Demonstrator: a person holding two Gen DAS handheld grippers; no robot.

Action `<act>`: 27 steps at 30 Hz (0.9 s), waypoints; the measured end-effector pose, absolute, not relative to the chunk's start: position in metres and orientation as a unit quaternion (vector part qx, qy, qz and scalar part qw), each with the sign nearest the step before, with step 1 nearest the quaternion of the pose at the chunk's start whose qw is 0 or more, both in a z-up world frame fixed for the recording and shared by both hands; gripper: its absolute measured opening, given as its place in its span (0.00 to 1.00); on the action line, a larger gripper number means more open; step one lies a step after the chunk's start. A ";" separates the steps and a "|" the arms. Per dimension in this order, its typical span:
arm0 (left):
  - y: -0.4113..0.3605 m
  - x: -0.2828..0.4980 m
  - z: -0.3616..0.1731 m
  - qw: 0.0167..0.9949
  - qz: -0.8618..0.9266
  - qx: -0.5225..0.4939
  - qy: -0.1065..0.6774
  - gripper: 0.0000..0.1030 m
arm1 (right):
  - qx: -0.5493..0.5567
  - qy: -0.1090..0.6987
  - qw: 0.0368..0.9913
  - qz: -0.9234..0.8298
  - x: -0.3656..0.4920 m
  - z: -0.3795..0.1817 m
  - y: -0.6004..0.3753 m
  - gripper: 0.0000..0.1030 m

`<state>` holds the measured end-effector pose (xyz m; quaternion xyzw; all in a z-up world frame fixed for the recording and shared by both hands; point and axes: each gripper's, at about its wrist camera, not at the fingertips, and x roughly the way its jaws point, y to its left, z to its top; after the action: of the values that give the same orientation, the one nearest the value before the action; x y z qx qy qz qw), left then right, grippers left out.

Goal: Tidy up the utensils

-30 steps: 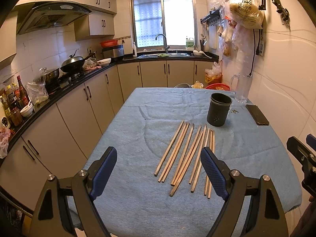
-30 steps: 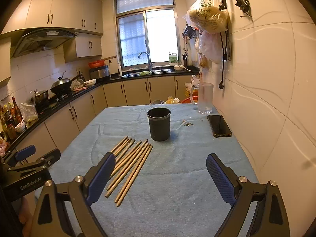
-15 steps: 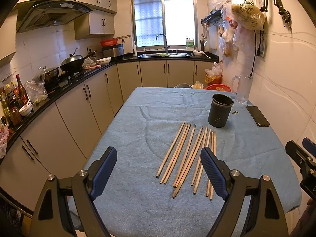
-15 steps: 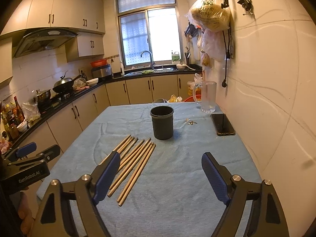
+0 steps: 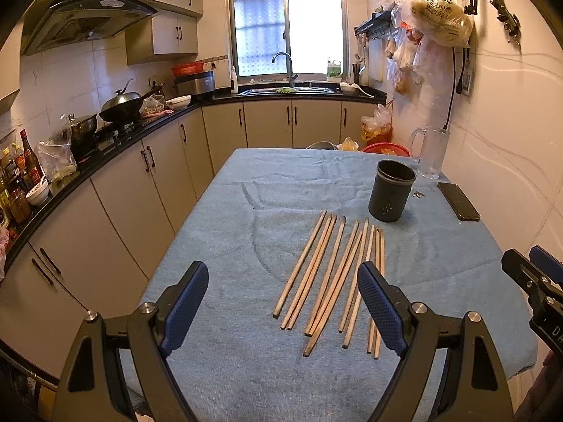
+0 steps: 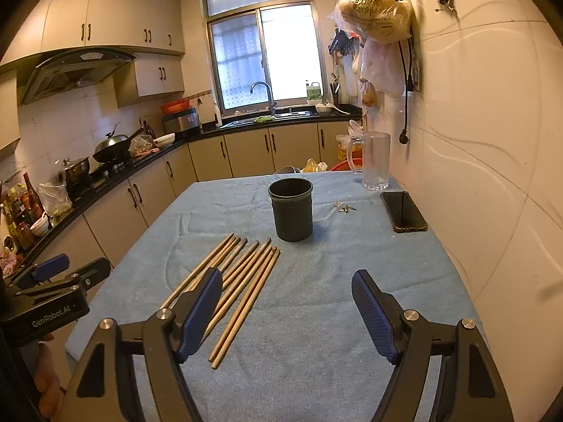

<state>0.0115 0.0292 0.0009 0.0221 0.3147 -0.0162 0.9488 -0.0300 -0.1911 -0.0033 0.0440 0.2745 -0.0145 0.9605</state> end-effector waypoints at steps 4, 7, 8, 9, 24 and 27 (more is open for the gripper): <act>0.030 0.015 0.000 0.948 -0.018 0.023 0.317 0.84 | 0.044 0.277 0.960 -0.015 -0.026 -0.005 -0.190 0.76; 0.031 0.017 -0.001 0.948 -0.019 0.023 0.317 0.84 | 0.045 0.278 0.959 -0.017 -0.024 -0.006 -0.190 0.76; 0.031 0.018 -0.001 0.948 -0.020 0.022 0.317 0.84 | 0.045 0.278 0.959 -0.016 -0.023 -0.006 -0.190 0.76; 0.032 0.020 -0.001 0.948 -0.021 0.021 0.317 0.84 | 0.045 0.279 0.959 -0.017 -0.021 -0.006 -0.190 0.76; 0.037 0.080 -0.020 0.929 -0.076 0.023 0.362 0.84 | 0.069 0.328 0.942 0.005 0.026 -0.034 -0.192 0.63; 0.034 0.100 -0.028 0.920 -0.095 0.033 0.378 0.82 | 0.079 0.342 0.936 0.011 0.041 -0.044 -0.194 0.56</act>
<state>0.0998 0.0335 -0.0277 0.0335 0.3779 -0.0952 0.9203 0.0413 -0.1943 -0.0437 0.0791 0.3420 0.0108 0.9363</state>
